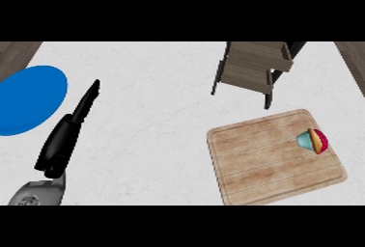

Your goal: Pick the pear from the cutting board and place it in the tiered basket

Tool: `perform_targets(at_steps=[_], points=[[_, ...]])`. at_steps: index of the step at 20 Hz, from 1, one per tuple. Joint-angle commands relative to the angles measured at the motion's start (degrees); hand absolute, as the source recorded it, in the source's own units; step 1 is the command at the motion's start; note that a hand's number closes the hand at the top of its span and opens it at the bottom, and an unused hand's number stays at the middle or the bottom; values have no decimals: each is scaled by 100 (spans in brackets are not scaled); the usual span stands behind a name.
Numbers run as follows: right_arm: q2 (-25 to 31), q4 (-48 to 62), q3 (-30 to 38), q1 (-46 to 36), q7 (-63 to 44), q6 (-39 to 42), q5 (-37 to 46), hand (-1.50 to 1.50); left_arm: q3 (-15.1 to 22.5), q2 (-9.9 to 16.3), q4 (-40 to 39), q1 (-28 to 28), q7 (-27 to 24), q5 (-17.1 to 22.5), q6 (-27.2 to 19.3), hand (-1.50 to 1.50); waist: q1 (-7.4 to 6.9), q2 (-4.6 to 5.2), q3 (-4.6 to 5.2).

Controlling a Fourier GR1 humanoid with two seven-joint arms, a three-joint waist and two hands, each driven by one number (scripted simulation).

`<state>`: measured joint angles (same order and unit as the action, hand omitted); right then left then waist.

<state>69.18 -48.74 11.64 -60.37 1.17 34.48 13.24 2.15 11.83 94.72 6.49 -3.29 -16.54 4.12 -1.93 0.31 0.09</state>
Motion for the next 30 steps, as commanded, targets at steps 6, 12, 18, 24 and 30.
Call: perform_targets(at_steps=[6,12,18,24,30], points=[[-1197,77,-622,-2223,-1902,186,145,150,-97,75,117,128,106,143,204,0,-68,-4,16],[-1784,922,-697,-3227,-2331,-96,464,150,107,-90,-23,-104,-102,-200,-32,0,-31,14,9],[-2769,1678,-829,-3657,-2587,-647,710,150,-161,119,103,77,-77,54,189,0,-103,41,5],[-3448,2252,-834,-3600,-2305,-1256,896,150,115,-182,205,60,223,-94,78,0,-108,52,-2],[-4094,2716,-343,-3561,-2321,-2170,603,-150,-105,-3,-113,-33,-219,40,205,0,-112,69,0]])
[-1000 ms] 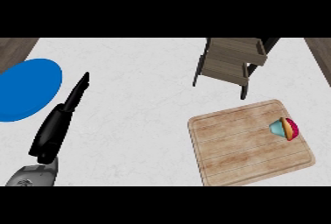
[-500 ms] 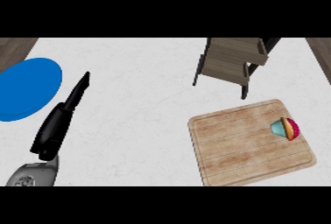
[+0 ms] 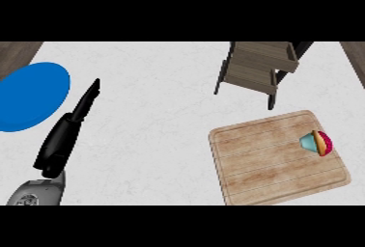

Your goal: Pick the pear from the cutting board and place it in the tiered basket

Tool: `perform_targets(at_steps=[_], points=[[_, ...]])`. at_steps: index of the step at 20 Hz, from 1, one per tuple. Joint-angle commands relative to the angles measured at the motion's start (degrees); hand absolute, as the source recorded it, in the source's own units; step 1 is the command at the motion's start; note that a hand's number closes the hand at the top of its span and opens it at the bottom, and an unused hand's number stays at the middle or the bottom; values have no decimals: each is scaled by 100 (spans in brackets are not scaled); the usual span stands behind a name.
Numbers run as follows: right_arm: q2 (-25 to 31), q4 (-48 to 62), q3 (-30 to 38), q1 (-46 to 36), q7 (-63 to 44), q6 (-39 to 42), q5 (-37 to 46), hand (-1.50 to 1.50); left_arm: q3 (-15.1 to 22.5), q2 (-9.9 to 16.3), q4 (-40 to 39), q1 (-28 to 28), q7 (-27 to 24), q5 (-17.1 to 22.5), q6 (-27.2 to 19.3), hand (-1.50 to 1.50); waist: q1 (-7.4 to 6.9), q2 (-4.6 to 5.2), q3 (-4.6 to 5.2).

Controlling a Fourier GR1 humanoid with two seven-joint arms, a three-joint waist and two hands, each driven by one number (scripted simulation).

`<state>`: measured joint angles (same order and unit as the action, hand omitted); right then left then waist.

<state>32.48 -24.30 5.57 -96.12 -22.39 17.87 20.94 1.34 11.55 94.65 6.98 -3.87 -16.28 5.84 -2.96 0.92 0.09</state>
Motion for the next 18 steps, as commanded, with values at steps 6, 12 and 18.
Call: perform_targets(at_steps=[6,12,18], points=[[-581,656,692,83,736,-657,-496,-150,-58,110,-14,-14,-170,33,130,0,-77,41,-3],[-506,479,1102,8,1067,-2209,-606,-150,-105,35,-118,71,-194,-28,-10,0,-11,32,0],[866,701,1300,70,695,-2706,-435,-150,-103,-5,-37,-26,-107,-124,-120,0,81,15,-4]])
